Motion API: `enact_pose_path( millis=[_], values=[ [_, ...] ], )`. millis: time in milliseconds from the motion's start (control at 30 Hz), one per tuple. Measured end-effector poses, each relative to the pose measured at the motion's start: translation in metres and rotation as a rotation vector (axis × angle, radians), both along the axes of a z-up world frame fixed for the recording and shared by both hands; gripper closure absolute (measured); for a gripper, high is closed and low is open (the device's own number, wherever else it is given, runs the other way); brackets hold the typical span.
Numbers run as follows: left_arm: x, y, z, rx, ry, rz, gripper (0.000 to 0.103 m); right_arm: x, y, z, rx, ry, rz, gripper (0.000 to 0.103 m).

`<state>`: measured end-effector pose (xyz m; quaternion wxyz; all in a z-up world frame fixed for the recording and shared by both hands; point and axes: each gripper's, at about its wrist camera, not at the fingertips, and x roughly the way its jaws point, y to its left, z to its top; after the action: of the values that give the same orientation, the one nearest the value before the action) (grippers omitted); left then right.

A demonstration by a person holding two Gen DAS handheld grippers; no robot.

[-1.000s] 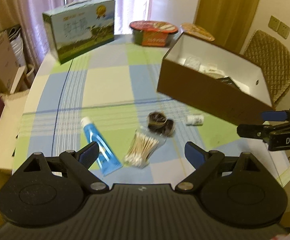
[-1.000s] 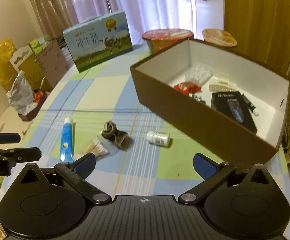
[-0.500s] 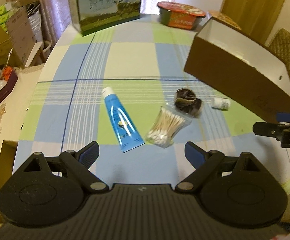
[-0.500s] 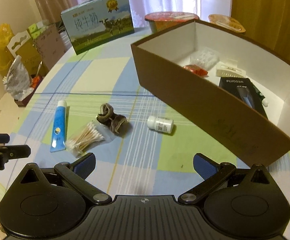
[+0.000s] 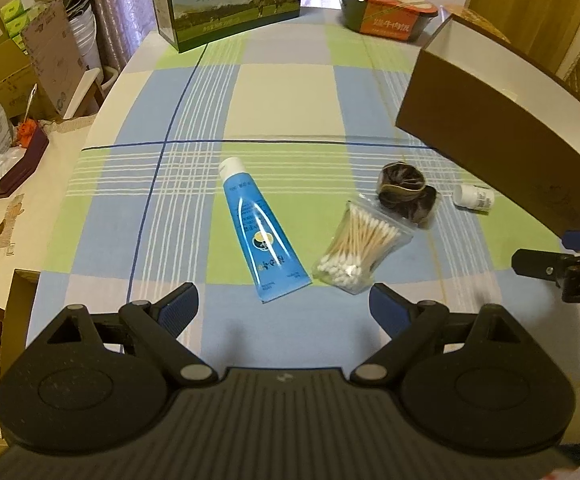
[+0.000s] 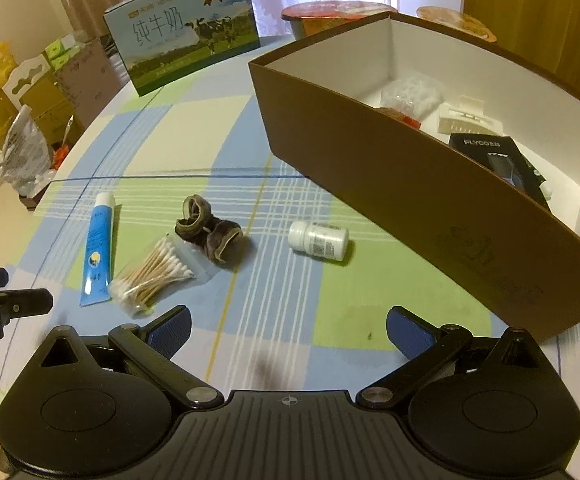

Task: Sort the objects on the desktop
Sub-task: 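Grasp the white pill bottle with the right tool while the left tool grasps the blue tube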

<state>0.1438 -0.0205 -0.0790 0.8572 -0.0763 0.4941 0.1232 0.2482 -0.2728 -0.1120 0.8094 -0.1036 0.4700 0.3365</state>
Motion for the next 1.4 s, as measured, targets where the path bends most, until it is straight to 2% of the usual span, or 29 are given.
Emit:
enact_pose_path(
  millis=[700,967,1033,1167,1233,1300,1400],
  values=[
    [0.047,0.023,-0.024,0.033,0.056,0.000,0.013,0.042,0.019,-0.038,0.013,-0.022,-0.119,0.002],
    [0.067,0.029,-0.038,0.033,0.073,-0.016,0.013,0.053,0.031,-0.053,-0.020,-0.055,-0.147,0.003],
    [0.072,0.032,-0.041,0.032,0.075,-0.014,0.013,0.054,0.036,-0.054,-0.021,-0.071,-0.137,0.016],
    [0.080,0.037,-0.047,0.027,0.078,-0.003,0.013,0.055,0.045,-0.059,-0.032,-0.095,-0.123,0.029],
    [0.084,0.039,-0.051,0.031,0.079,-0.002,0.013,0.056,0.049,-0.062,-0.050,-0.102,-0.115,0.045],
    [0.088,0.040,-0.054,0.034,0.080,0.001,0.013,0.056,0.052,-0.064,-0.072,-0.126,-0.106,0.054],
    [0.092,0.042,-0.059,0.039,0.074,0.009,0.013,0.056,0.052,-0.064,-0.088,-0.136,-0.085,0.055]
  ],
)
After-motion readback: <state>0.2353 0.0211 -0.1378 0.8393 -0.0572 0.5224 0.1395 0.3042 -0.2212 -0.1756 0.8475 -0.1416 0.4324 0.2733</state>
